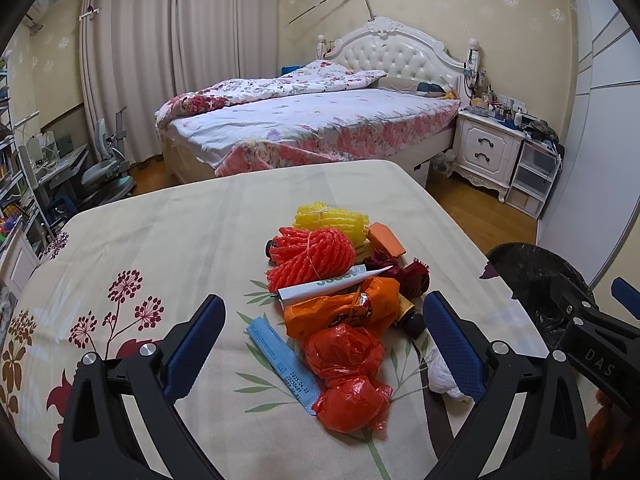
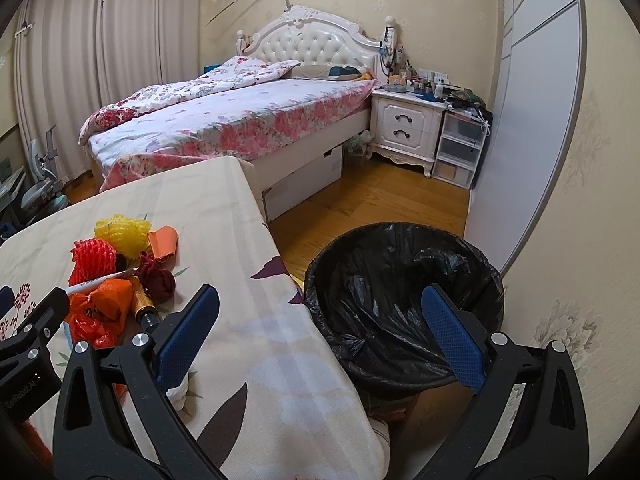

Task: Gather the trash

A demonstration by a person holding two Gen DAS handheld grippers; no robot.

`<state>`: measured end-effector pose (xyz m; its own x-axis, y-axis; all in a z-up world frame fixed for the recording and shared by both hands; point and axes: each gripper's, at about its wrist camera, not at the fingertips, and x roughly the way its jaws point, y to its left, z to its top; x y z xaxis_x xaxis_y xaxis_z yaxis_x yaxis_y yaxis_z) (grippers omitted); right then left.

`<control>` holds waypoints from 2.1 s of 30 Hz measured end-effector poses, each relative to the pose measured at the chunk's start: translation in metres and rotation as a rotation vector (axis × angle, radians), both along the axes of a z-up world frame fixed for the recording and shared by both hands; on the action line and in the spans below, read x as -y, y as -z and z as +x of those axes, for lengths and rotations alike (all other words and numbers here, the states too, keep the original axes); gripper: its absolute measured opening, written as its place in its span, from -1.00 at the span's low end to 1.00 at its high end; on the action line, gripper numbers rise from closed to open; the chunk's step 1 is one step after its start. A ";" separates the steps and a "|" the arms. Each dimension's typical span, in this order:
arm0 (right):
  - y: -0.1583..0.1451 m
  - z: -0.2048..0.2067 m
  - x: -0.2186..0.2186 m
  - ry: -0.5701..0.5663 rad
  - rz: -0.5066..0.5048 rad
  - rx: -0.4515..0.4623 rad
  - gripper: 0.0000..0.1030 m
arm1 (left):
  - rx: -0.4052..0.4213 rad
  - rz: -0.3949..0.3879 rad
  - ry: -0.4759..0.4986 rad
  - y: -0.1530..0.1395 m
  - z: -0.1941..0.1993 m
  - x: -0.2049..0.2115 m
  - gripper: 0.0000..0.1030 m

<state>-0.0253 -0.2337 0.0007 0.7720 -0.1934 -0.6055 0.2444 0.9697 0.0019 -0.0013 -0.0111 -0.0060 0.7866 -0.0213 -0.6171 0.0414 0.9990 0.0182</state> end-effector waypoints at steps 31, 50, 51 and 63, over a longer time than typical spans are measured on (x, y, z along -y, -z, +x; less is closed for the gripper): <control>0.010 0.003 -0.002 -0.002 0.005 -0.014 0.92 | -0.007 0.001 0.001 0.002 0.001 -0.001 0.87; 0.015 -0.001 -0.005 -0.011 0.014 -0.029 0.92 | -0.032 0.008 -0.007 0.016 -0.002 -0.012 0.87; 0.014 -0.002 -0.006 -0.018 0.018 -0.030 0.92 | -0.035 0.012 -0.009 0.018 -0.004 -0.015 0.87; 0.019 -0.011 -0.045 -0.150 0.036 -0.081 0.58 | -0.078 0.034 -0.059 0.027 -0.027 -0.061 0.76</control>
